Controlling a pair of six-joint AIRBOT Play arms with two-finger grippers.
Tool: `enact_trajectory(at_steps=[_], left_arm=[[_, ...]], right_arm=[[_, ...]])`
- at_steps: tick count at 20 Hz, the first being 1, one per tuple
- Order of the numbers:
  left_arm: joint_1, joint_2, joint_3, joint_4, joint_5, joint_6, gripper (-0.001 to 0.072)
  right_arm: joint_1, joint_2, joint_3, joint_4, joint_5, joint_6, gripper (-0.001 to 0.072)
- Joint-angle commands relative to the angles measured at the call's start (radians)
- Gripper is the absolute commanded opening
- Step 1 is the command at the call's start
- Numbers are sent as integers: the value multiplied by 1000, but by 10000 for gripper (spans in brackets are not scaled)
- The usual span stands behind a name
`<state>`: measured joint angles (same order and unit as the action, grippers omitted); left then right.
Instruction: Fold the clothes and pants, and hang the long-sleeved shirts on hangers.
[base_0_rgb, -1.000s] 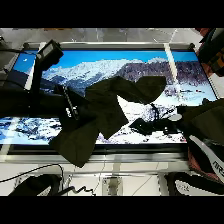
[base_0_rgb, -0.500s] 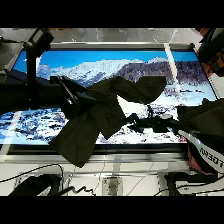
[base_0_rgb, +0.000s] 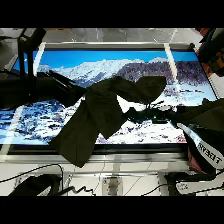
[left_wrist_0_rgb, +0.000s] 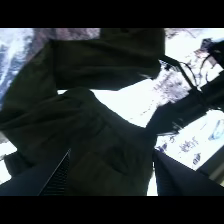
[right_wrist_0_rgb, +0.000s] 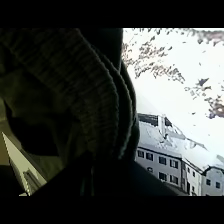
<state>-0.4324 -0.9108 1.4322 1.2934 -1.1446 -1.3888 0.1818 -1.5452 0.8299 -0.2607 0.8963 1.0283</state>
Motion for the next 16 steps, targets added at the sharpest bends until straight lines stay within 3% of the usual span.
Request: enact_trajectory(at_steps=[1,2,3,4,5,7,9,16], left_arm=[[0,0,0,98,0,-74,574],[0,0,0,132,-11,-108,570],[0,0,0,182,-40,-126,436],[0,0,0,229,-84,-122,84],[0,0,-2,278,-129,-114,20],[4,0,-25,359,-231,-110,19],[36,3,-88,343,-320,-105,18],[127,14,-567,99,-367,-177,17]], right_arm=[[1,-1,14,-39,33,-61,71],[1,-1,14,-39,17,-62,34],[1,-1,14,-39,9,-62,33],[1,-1,14,-38,8,-62,33],[1,-1,14,-38,8,-62,33],[1,-1,14,-39,6,-62,33],[1,-1,14,-39,1,-62,33],[1,-1,14,-39,1,-62,33]])
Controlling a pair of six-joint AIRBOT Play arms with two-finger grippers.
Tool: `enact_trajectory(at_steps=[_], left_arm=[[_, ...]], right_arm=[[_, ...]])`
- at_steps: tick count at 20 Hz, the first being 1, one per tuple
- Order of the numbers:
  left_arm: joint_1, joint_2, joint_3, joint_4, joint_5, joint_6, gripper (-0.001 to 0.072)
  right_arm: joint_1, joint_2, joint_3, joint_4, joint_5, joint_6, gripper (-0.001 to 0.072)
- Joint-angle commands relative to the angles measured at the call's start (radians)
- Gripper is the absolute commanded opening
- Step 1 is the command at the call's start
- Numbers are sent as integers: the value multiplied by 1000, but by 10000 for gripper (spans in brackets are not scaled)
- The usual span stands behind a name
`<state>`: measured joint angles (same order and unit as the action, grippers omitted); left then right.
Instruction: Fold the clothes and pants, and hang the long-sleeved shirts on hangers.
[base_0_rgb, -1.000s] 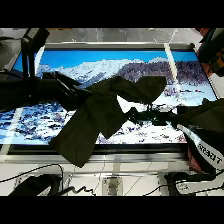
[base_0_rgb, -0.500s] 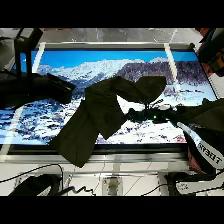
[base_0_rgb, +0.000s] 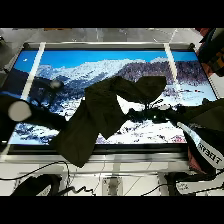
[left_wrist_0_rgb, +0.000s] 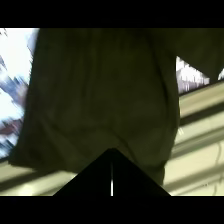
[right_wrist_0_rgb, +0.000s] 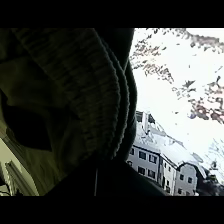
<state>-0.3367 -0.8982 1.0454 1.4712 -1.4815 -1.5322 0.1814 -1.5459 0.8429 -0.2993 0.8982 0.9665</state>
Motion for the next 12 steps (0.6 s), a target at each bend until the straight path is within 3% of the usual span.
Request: enact_trajectory(at_steps=[1,4,5,7,8,12], left_arm=[[41,2,-243,-109,-19,-68,17],[61,2,-381,-273,-19,-101,21],[64,2,-409,-298,-13,-127,82],[64,2,-451,-350,7,-224,628],[64,2,-469,-358,14,-285,671],[64,2,-537,-359,37,-428,640]], right_arm=[[1,0,1,0,-1,0,34],[1,0,1,0,-1,0,34],[1,0,1,0,-1,0,34],[1,0,1,0,-1,-1,34],[1,0,1,0,-1,-1,34],[1,0,1,0,-1,0,34]])
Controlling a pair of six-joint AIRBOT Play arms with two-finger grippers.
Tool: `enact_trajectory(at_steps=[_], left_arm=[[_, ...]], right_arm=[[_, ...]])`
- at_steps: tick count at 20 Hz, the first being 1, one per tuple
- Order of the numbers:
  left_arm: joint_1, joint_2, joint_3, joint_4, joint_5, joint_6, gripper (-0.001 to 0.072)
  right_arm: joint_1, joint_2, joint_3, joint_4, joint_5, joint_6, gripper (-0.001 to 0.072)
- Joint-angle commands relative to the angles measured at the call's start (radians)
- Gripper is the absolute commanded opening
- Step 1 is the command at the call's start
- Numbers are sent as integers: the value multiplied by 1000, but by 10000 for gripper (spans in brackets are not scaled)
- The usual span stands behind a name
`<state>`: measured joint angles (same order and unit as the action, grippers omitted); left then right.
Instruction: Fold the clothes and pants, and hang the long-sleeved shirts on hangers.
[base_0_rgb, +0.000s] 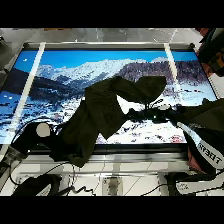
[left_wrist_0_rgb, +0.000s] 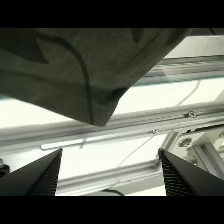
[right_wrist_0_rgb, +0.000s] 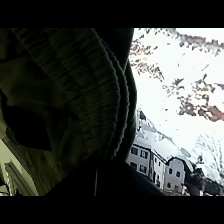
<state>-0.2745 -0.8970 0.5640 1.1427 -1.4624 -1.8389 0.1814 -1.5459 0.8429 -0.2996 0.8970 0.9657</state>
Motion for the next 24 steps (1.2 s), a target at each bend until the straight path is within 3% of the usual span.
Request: enact_trajectory(at_steps=[1,5,12,14,16,18,21,24], left_arm=[[2,0,-76,-30,31,-138,593],[2,0,-149,-140,172,-140,595],[1,-160,-178,-175,239,-135,599],[1,-212,-176,-182,321,-77,587],[1,-231,-175,-194,402,-37,347],[2,-230,-165,-192,438,-32,17],[3,-227,-95,-174,439,56,19],[55,-227,17,-15,458,47,19]], right_arm=[[1,0,1,0,0,0,34],[1,0,1,0,0,0,34],[1,0,1,1,0,0,33],[1,0,1,1,0,1,33],[1,0,1,1,0,1,33],[-1,0,11,1,8,1,33],[-1,6,60,-5,6,0,33],[-1,19,157,-112,-50,2,33]])
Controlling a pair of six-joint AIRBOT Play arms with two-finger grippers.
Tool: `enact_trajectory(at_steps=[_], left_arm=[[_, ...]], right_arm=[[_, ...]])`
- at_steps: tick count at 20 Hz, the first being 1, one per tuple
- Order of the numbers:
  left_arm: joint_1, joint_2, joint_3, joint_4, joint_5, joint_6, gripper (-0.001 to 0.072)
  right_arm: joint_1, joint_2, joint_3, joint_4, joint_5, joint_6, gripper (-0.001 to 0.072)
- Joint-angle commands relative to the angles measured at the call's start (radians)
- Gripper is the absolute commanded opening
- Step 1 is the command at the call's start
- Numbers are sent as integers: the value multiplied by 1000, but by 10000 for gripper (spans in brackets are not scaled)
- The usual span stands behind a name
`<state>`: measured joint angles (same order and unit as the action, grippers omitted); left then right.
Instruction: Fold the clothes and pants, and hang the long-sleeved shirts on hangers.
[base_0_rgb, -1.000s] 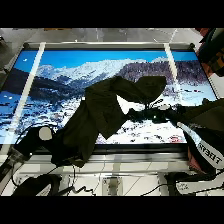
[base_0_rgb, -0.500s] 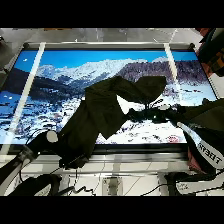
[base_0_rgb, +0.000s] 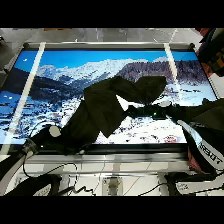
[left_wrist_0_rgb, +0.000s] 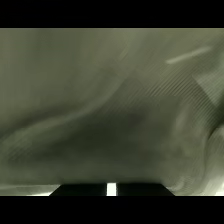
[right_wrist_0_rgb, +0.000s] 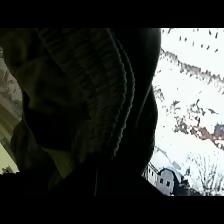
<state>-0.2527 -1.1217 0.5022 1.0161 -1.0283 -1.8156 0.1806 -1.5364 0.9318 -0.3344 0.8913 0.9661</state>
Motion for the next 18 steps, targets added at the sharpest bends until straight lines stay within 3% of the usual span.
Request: enact_trajectory(at_steps=[1,6,10,16,18], left_arm=[[79,-3,114,180,24,6,19],[412,-7,211,443,101,-18,18],[640,-7,330,461,292,-17,17],[727,-102,852,465,352,-16,15],[726,-137,1021,465,351,0,15]], right_arm=[[0,18,106,-137,-75,4,33],[-82,63,270,-280,-251,166,33],[-219,67,432,-281,-258,209,33],[-364,74,753,-453,-146,303,32],[-393,90,852,-566,-134,392,32]])
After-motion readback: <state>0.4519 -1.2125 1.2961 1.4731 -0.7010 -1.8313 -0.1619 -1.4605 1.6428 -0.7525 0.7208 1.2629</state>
